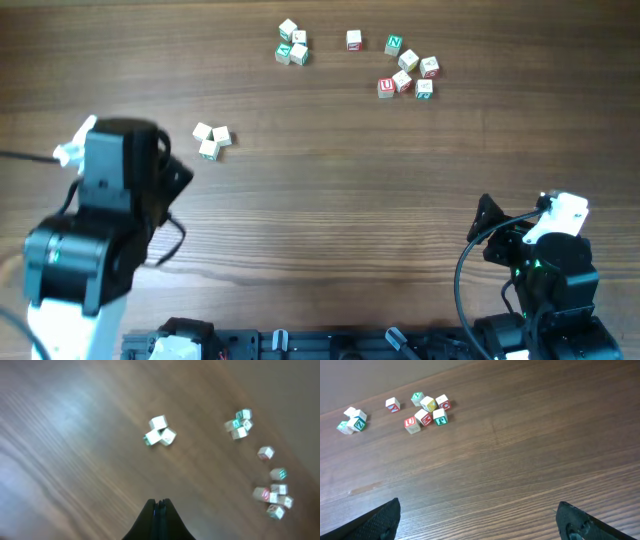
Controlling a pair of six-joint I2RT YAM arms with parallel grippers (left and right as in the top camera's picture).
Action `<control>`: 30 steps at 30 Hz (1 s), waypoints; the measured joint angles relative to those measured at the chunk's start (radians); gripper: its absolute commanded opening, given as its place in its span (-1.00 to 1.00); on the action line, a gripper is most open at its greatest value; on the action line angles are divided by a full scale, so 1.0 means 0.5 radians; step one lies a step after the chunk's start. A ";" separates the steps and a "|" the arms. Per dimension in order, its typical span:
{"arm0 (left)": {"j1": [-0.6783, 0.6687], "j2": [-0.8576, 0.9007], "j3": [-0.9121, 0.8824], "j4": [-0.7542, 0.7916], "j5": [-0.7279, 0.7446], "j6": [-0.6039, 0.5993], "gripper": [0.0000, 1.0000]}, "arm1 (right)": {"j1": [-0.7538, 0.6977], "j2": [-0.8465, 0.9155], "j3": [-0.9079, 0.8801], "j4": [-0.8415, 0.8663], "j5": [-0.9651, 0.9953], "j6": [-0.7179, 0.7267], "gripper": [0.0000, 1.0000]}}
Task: Form a circle
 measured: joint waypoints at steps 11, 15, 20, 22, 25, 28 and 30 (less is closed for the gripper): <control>0.000 -0.352 0.000 -0.600 -0.037 -0.040 -0.43 | 0.000 0.000 0.000 0.002 0.000 0.000 1.00; 0.000 -0.476 0.000 -0.510 -0.053 -0.044 1.00 | 0.000 0.000 0.000 0.002 0.000 0.000 1.00; 0.000 -0.475 0.000 -0.421 -0.049 -0.055 1.00 | 0.000 0.000 0.000 0.001 0.000 0.000 1.00; 0.000 -0.475 0.000 -0.430 -0.049 -0.054 1.00 | 0.000 0.000 0.000 0.001 0.000 0.000 1.00; 0.000 -0.474 0.000 -0.465 -0.049 -0.054 1.00 | 0.000 0.000 0.000 0.002 0.000 0.000 1.00; 0.000 -0.473 0.000 -0.418 -0.089 -0.054 1.00 | 0.000 0.000 0.000 0.002 0.000 0.000 1.00; -0.005 -0.472 0.000 -0.384 -0.117 -0.053 1.00 | 0.000 0.000 0.000 0.002 0.000 0.000 1.00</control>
